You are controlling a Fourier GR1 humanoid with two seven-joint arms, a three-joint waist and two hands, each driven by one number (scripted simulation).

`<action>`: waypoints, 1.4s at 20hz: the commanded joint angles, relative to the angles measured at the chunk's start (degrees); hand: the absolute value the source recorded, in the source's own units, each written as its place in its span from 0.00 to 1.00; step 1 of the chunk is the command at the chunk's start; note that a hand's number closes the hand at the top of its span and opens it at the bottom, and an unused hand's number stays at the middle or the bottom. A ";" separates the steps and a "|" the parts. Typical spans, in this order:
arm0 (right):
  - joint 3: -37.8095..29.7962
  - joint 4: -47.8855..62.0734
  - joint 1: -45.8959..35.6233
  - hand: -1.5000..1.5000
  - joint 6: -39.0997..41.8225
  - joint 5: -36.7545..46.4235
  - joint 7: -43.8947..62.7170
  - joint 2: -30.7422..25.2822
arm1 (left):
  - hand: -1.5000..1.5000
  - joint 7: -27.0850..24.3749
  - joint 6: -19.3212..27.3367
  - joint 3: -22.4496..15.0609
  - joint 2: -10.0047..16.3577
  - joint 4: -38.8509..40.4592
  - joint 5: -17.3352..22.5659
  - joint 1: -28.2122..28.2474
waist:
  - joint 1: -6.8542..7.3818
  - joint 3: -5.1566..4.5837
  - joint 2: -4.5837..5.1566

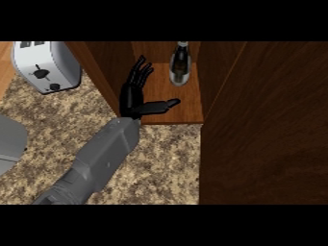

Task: Pick up the wine, place it into the cabinet and close the cabinet

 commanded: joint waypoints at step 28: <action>3.03 -2.55 3.74 1.00 3.47 1.94 0.18 -1.49 | 0.00 23.29 22.55 -15.87 24.68 -89.85 -18.15 45.48 | 1.55 0.70 -1.05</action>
